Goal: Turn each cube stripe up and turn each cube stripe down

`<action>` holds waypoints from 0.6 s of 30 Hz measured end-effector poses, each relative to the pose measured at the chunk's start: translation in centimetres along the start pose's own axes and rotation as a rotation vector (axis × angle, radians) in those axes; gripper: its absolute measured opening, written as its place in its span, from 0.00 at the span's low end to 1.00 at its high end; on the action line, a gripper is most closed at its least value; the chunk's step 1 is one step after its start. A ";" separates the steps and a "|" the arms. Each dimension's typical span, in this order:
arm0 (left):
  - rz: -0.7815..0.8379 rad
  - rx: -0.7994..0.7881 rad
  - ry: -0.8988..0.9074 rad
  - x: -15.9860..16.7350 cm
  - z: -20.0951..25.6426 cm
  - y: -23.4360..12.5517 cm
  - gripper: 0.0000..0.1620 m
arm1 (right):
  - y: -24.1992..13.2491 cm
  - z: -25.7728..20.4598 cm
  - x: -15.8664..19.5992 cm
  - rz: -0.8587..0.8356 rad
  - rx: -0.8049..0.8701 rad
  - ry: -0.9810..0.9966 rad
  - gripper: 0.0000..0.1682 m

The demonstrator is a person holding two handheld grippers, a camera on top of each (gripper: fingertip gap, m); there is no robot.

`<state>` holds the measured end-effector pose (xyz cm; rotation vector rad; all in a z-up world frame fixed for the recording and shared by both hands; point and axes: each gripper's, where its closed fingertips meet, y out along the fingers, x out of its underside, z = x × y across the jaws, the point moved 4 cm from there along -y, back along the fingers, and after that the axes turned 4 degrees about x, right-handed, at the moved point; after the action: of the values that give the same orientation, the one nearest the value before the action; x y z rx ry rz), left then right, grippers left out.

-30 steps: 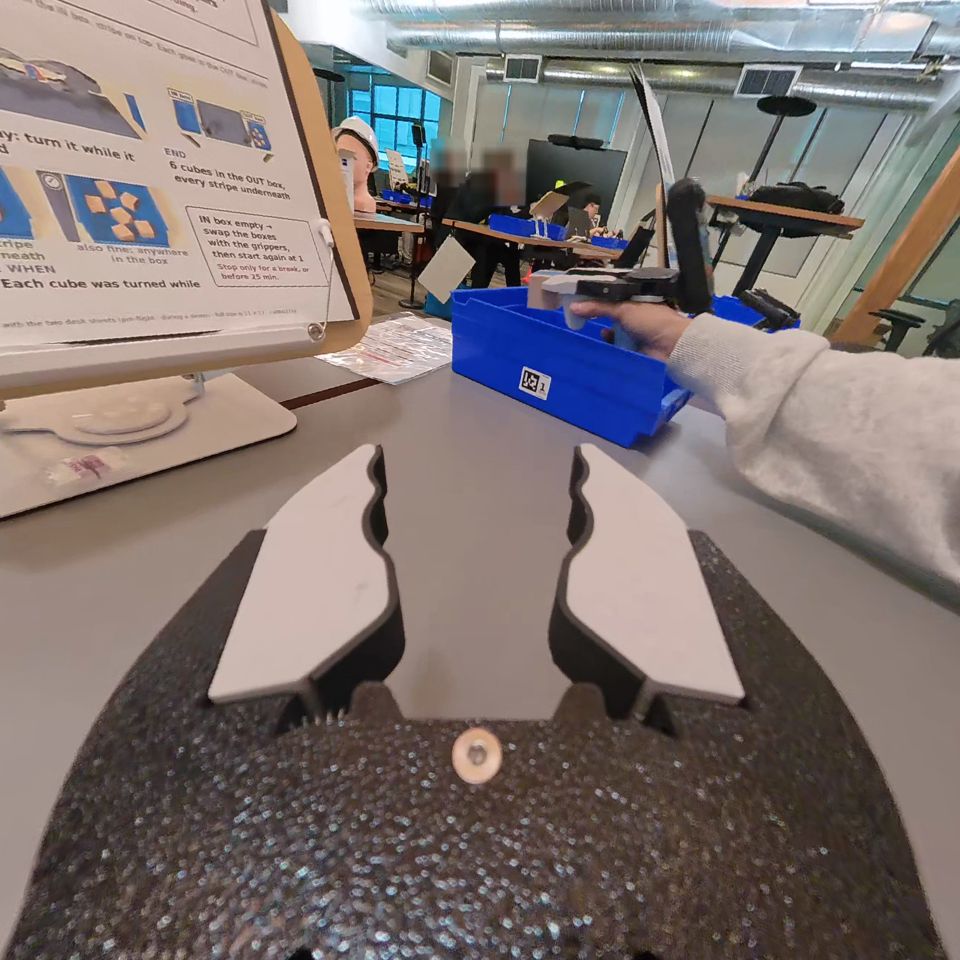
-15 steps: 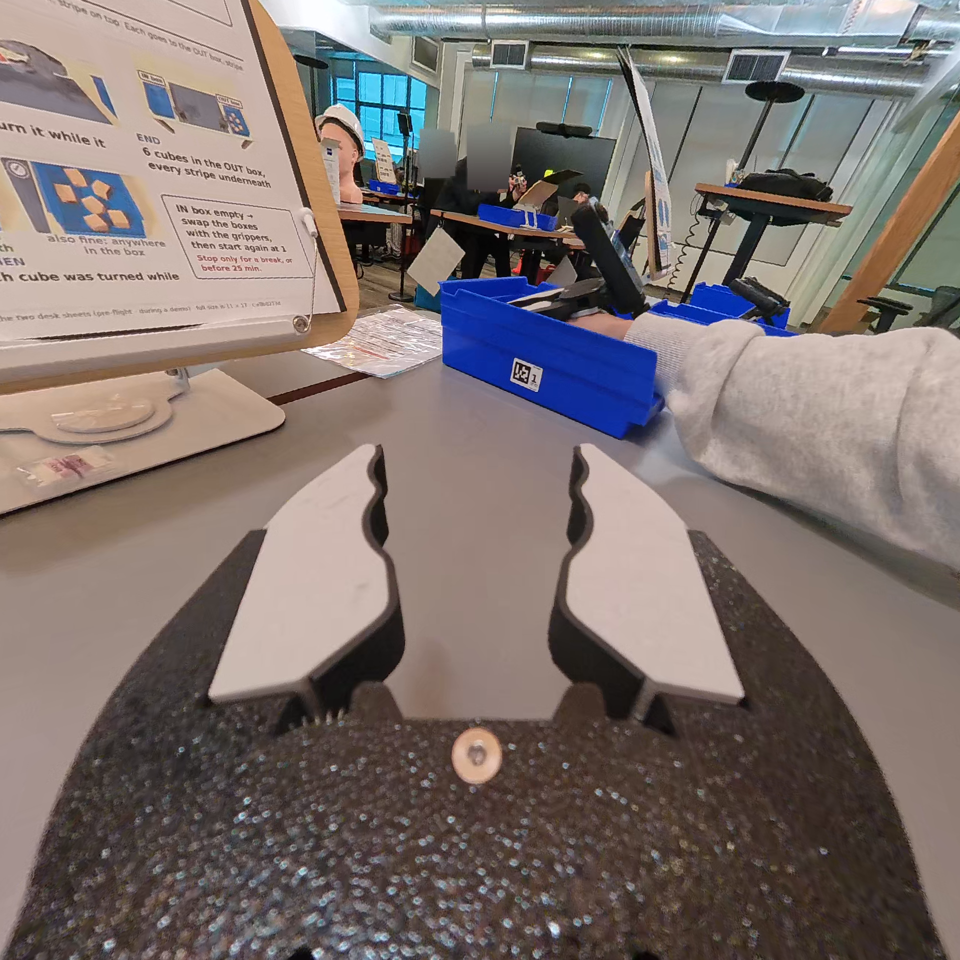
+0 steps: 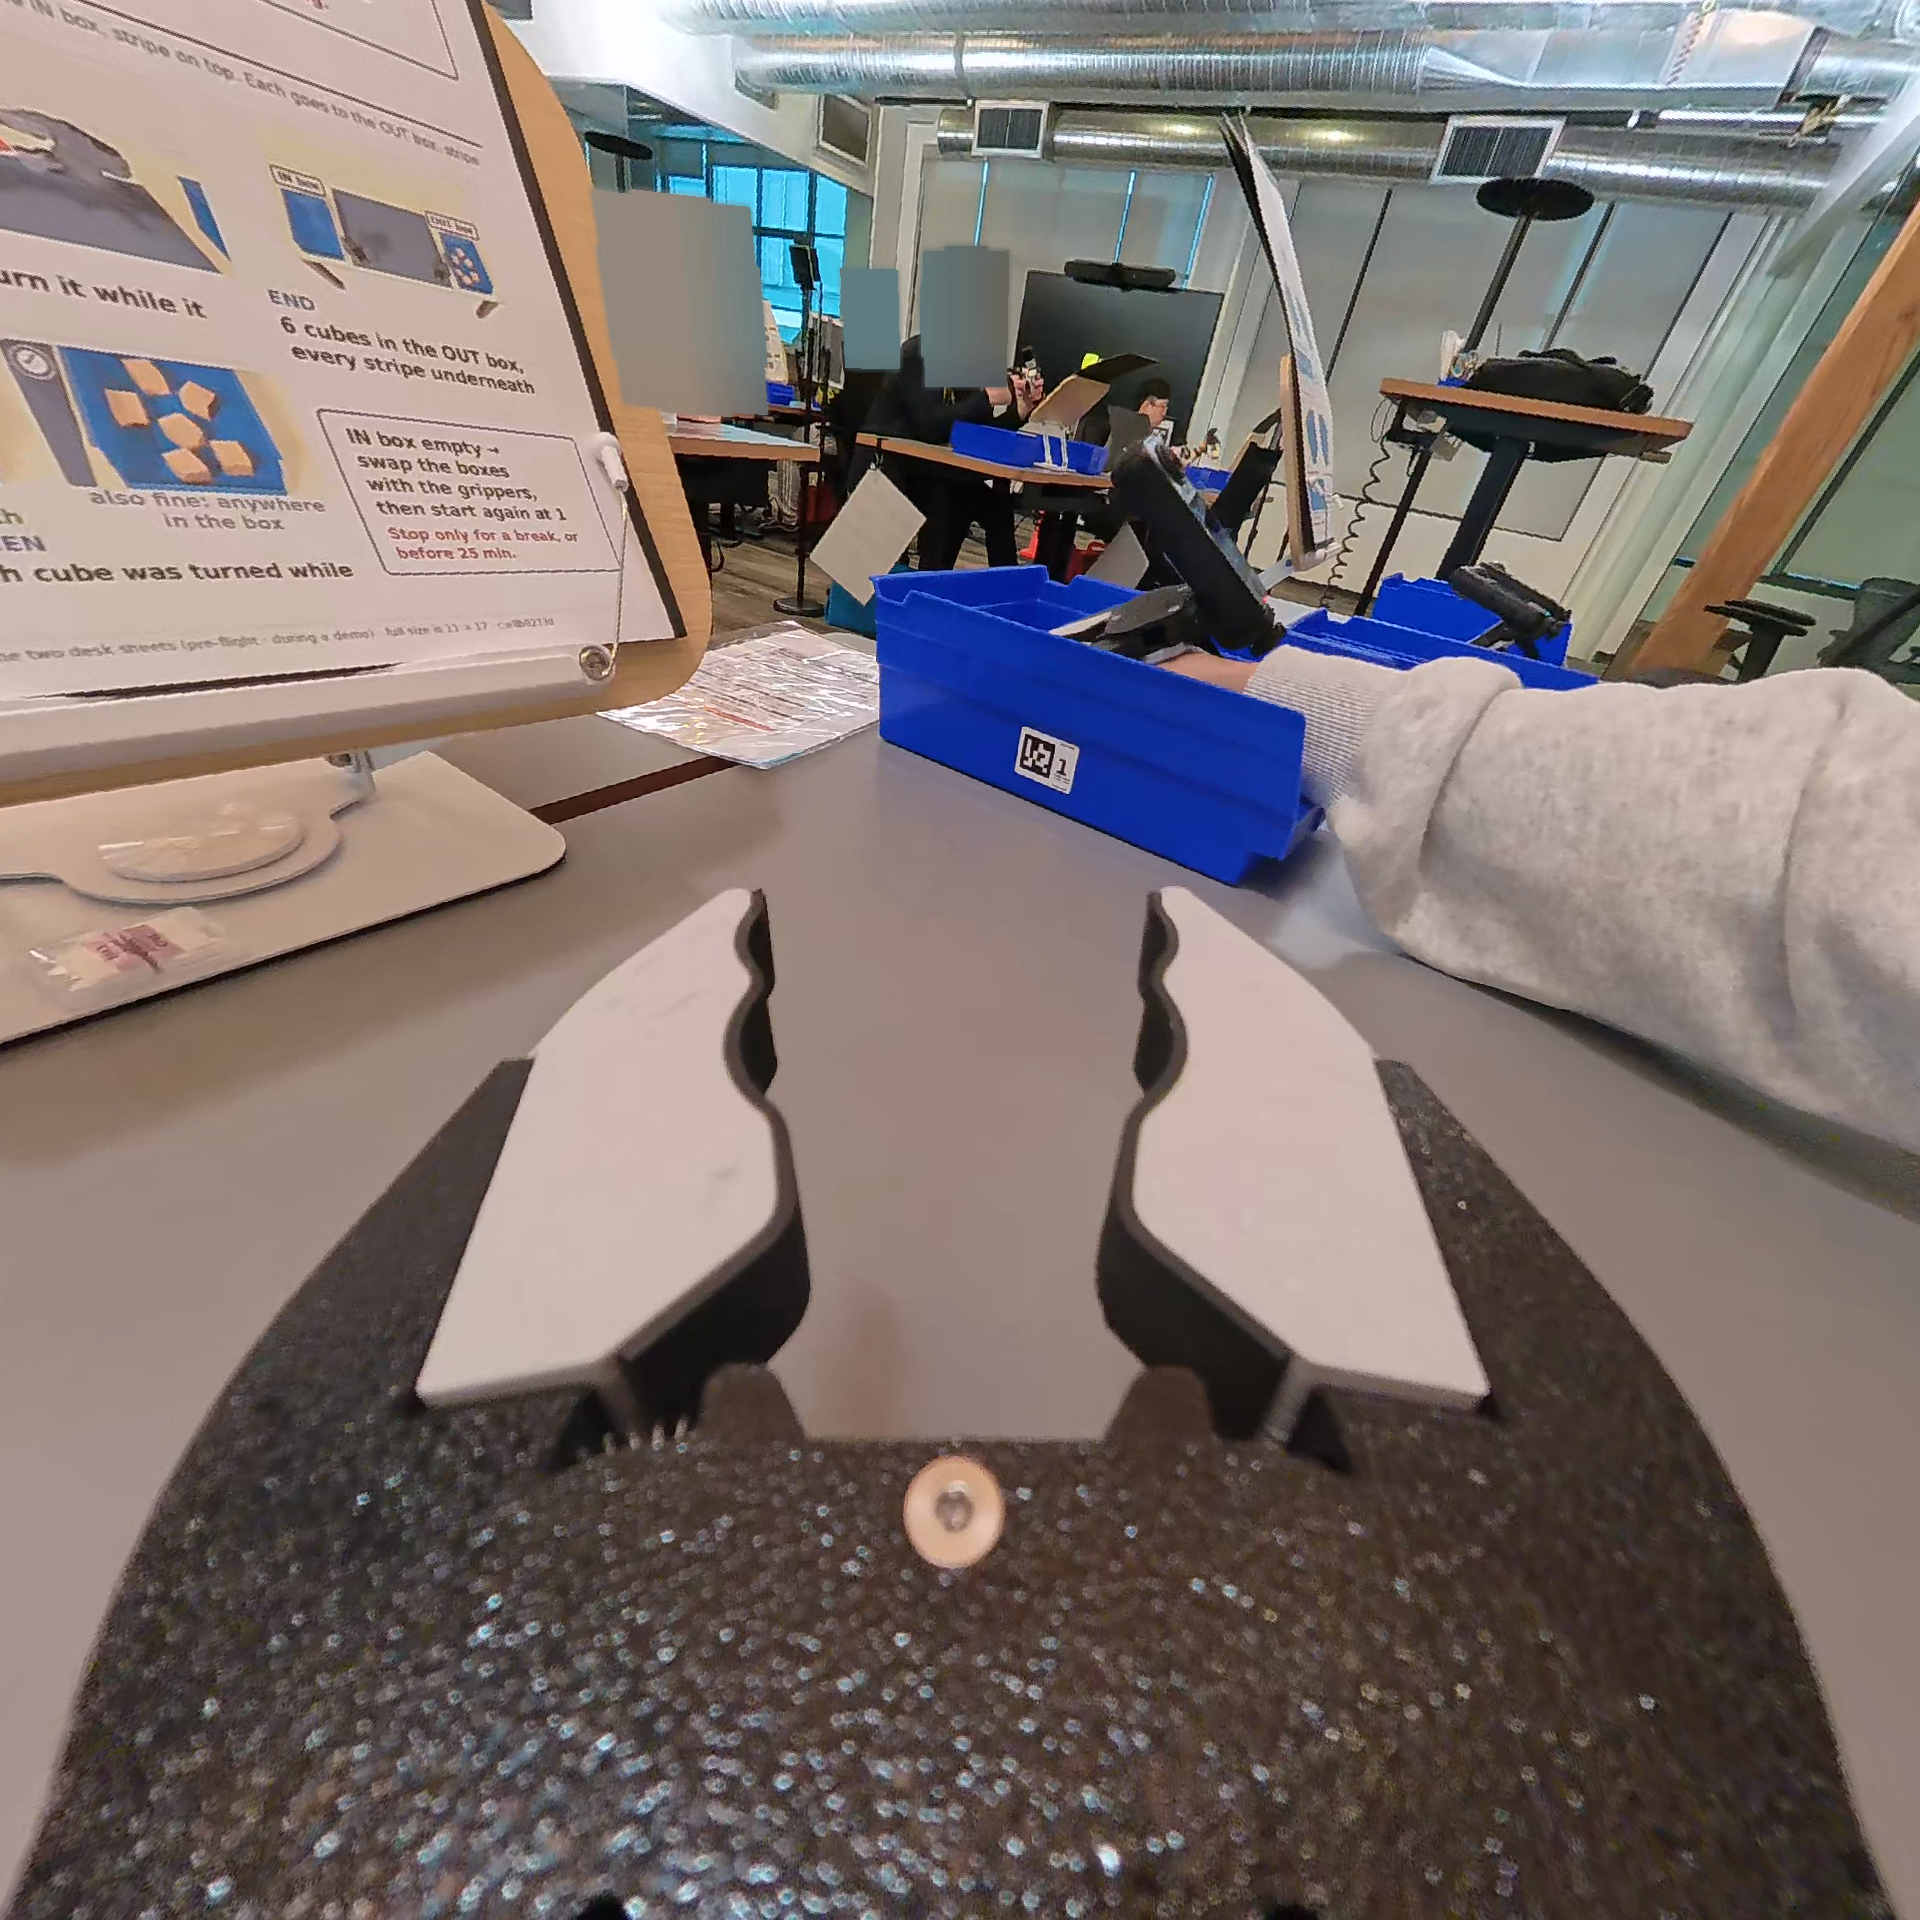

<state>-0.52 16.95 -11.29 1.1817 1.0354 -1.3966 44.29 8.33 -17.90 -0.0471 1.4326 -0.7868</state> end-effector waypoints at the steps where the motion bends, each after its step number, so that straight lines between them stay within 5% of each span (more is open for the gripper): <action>1: 0.004 -0.003 0.000 -0.1 0.0 0.0 0.41 | 0.0 -0.1 0.2 -0.009 -0.010 -0.002 0.26; 18: 0.005 0.009 0.001 -0.2 0.2 0.0 0.41 | -0.9 0.2 2.2 -0.140 -0.066 0.042 0.26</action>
<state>-0.56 16.77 -11.08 1.1907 1.0276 -1.3982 43.96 6.43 -19.35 -0.1841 1.5066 -0.8591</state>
